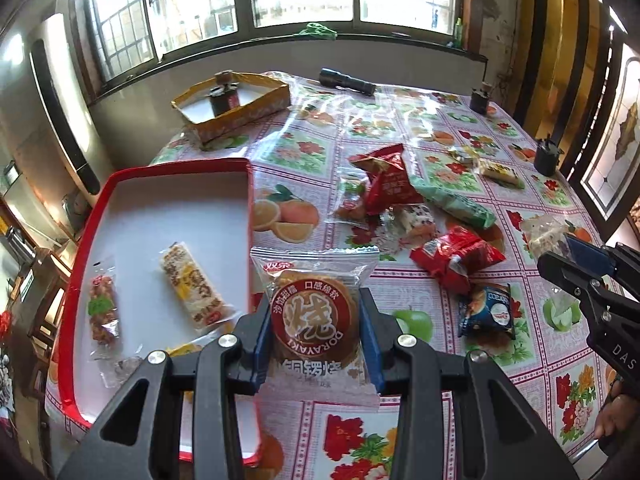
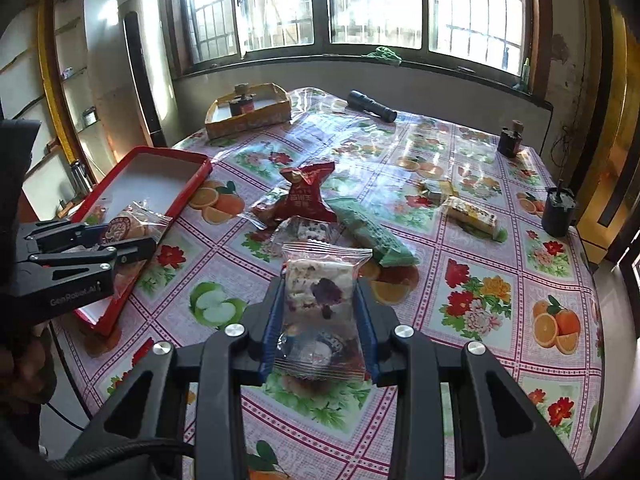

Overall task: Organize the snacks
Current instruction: 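Carry the dorayaki bag with the left tool while the right tool carries the nougat bag to the tray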

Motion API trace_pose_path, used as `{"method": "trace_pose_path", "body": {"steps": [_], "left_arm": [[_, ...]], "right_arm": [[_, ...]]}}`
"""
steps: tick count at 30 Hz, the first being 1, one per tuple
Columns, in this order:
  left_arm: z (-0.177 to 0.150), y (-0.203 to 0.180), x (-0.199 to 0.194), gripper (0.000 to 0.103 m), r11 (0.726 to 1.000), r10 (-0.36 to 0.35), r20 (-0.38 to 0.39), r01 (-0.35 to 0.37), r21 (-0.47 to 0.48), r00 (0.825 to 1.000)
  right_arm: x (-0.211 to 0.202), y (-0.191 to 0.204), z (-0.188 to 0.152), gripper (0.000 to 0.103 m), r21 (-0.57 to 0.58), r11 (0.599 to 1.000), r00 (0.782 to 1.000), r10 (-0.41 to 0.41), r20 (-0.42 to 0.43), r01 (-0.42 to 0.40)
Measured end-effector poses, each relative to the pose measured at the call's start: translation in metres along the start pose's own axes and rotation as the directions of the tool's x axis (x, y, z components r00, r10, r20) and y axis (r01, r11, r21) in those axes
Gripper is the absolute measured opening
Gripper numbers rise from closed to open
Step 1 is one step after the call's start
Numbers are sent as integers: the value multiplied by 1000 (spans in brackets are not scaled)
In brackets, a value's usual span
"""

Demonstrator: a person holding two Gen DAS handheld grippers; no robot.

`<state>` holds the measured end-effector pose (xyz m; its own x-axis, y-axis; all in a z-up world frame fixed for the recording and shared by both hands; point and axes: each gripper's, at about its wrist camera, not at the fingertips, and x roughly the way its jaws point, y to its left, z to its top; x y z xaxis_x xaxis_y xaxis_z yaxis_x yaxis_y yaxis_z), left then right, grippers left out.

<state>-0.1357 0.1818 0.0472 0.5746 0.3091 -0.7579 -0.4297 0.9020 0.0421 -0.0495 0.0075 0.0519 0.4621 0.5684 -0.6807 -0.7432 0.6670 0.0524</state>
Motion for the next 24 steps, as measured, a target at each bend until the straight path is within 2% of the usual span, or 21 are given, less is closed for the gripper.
{"method": "trace_pose_path", "body": {"steps": [5,11,16,24], "left_arm": [[0,33,-5,38,998,41,9,-41,-54,999],[3,81,-5,38,983,110,5,-108,-147,994],[6,111,0,38,968,145,-7,-143,-206,989],[7,135,15,38,956,169,-28,-171,-238,985]], "right_arm": [[10,22,10,36,-2,996,996,94,3,-94],[36,57,25,36,-7,974,974,227,-11,-227],[63,86,42,36,-9,948,947,319,-31,-319],[106,130,78,36,-12,893,893,449,-33,-449]]}}
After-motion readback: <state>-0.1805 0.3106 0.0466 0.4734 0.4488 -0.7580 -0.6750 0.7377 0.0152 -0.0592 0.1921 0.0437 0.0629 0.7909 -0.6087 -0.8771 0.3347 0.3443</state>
